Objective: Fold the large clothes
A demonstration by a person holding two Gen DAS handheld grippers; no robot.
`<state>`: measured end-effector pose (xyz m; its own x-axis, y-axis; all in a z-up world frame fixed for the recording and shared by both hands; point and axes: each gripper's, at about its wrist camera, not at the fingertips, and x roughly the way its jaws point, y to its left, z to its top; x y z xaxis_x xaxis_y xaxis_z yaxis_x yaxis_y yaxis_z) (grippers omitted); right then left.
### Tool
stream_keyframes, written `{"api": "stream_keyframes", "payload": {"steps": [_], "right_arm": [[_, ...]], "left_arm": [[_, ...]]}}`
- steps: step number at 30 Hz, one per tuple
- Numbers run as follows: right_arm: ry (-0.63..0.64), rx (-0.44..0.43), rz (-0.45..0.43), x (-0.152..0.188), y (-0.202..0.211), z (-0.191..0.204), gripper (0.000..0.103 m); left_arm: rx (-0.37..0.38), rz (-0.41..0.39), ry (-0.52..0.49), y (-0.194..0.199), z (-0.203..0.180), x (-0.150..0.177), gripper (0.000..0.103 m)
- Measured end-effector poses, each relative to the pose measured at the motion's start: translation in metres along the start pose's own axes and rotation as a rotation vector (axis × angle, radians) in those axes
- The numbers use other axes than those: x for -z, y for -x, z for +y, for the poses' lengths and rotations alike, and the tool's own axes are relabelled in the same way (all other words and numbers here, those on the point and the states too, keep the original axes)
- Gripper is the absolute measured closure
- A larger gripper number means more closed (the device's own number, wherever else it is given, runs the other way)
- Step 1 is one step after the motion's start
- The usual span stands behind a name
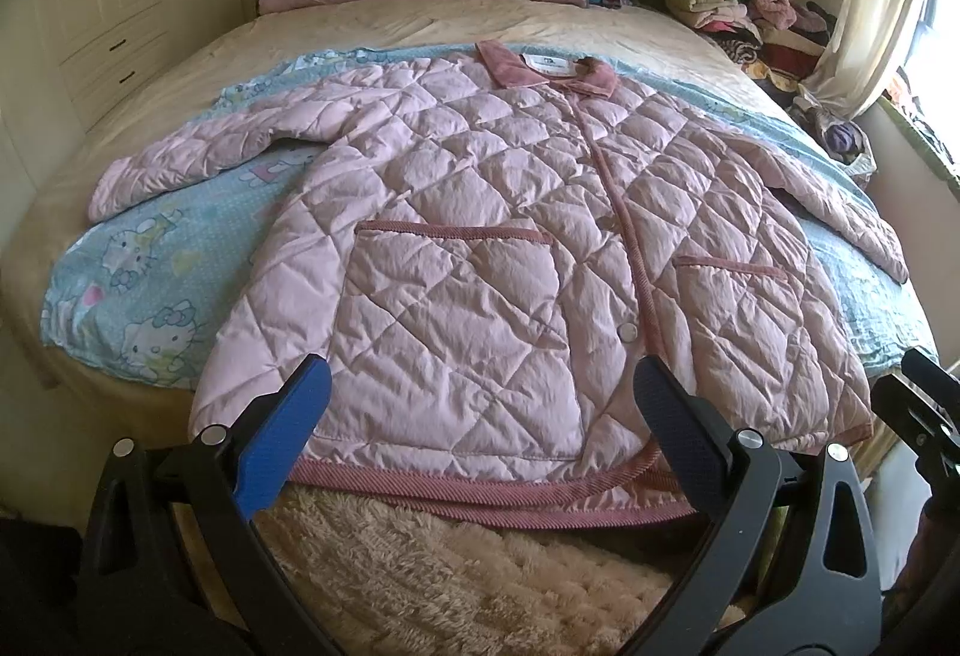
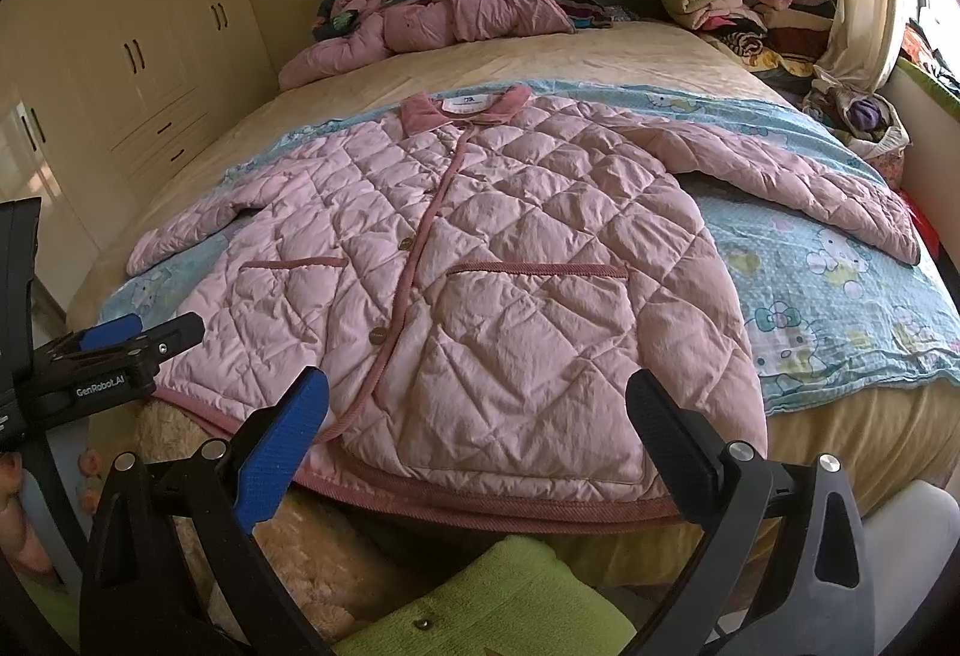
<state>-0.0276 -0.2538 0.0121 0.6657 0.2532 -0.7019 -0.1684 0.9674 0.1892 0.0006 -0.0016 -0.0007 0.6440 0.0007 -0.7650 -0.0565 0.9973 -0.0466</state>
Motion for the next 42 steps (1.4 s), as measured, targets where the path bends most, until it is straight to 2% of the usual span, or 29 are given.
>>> {"api": "stream_keyframes", "payload": {"steps": [32, 42], "right_arm": [[0.001, -0.006, 0.005, -0.003, -0.006, -0.005, 0.004], [0.009, -0.011, 0.008, -0.023, -0.025, -0.004, 0.004]], "left_arm": [[0.003, 0.009, 0.002, 0.000, -0.003, -0.002, 0.008], [0.000, 0.007, 0.004, -0.015, -0.003, -0.026, 0.008]]}}
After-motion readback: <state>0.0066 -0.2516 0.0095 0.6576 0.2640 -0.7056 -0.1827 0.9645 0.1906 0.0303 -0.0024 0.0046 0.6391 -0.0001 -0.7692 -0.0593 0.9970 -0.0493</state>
